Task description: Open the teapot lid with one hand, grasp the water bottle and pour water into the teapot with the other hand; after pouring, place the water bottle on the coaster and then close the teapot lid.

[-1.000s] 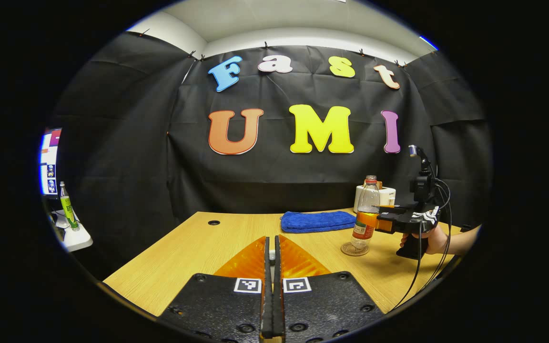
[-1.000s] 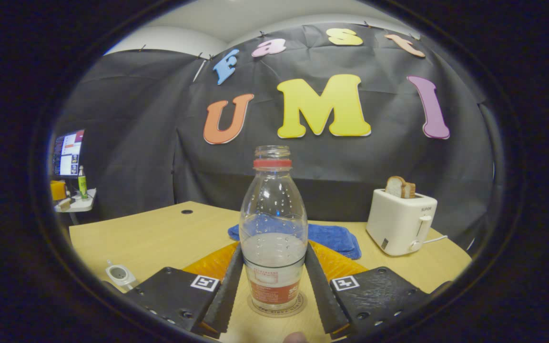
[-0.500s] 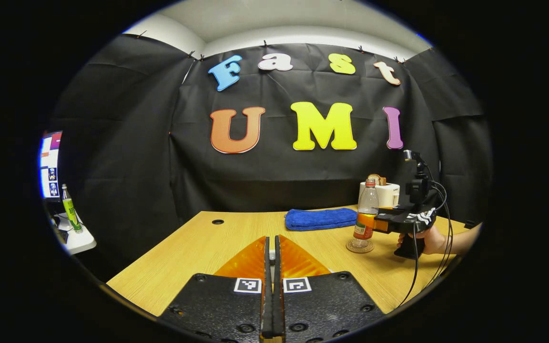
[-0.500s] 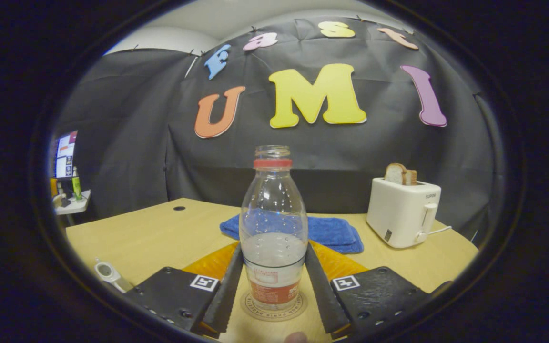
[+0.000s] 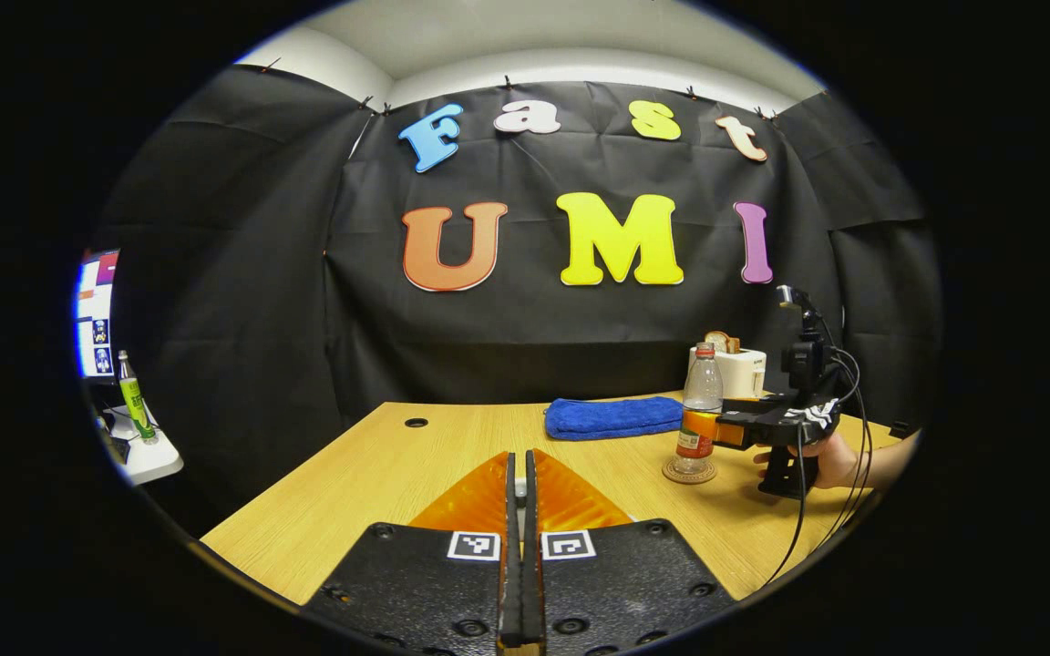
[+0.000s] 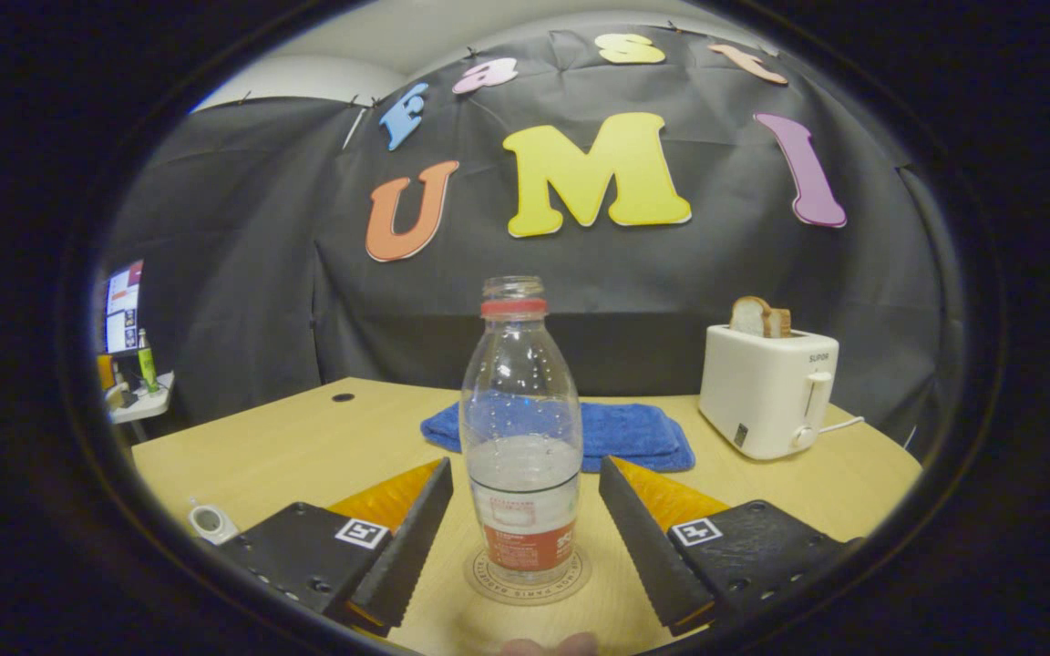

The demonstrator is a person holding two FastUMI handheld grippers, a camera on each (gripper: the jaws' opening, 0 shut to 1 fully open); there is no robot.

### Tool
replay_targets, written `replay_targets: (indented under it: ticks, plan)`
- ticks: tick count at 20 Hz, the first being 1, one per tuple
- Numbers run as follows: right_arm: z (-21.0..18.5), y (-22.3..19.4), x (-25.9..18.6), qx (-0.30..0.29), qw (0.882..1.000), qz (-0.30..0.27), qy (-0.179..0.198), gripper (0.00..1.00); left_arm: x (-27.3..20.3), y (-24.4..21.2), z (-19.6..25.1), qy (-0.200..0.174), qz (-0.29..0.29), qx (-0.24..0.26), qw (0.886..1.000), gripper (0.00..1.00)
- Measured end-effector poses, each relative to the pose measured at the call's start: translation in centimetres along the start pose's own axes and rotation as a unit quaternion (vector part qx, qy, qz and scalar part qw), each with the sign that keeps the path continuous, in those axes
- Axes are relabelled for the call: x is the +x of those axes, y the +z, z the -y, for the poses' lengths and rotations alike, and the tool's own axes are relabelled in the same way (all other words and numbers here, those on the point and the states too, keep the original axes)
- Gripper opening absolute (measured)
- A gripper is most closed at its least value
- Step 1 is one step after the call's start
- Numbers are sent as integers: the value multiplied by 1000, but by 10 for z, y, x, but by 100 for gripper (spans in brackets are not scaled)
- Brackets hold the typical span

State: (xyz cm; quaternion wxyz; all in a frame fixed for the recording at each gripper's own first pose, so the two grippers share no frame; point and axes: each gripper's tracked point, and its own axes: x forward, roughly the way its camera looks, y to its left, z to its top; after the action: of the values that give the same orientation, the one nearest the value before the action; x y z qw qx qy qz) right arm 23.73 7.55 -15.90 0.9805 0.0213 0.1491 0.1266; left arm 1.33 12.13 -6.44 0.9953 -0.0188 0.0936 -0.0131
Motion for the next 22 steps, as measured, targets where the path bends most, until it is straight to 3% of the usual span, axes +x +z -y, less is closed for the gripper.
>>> replay_targets:
  ticks: [3,5,6,9,10,13,14,19,22]
  plan:
    - [4,9,-32,17,1000,15,5,99,6,-6,12,-1,-2,-2,1000,2]
    - [16,15,-60,18,999,32,-1,96,12,-12,29,-9,-4,-10,1000,2]
    - [25,18,-72,12,999,38,-11,99,15,-16,37,-13,-8,-13,1000,2]
    - [56,30,-109,-16,996,67,-54,92,18,-26,55,-14,-16,-21,1000,0]
    - [61,34,-121,-21,995,78,-61,95,20,-29,59,-15,-18,-29,999,3]
    - [73,37,-148,-53,990,101,-87,92,32,-41,71,-15,-23,-39,999,3]
    - [77,36,-154,-65,988,105,-95,99,35,-45,71,-11,-30,-35,999,3]
    - [91,16,-165,-62,988,92,-111,94,47,-59,76,-5,-44,-36,998,3]
    - [104,0,-163,-43,990,67,-116,95,53,-67,78,-5,-53,-43,998,3]
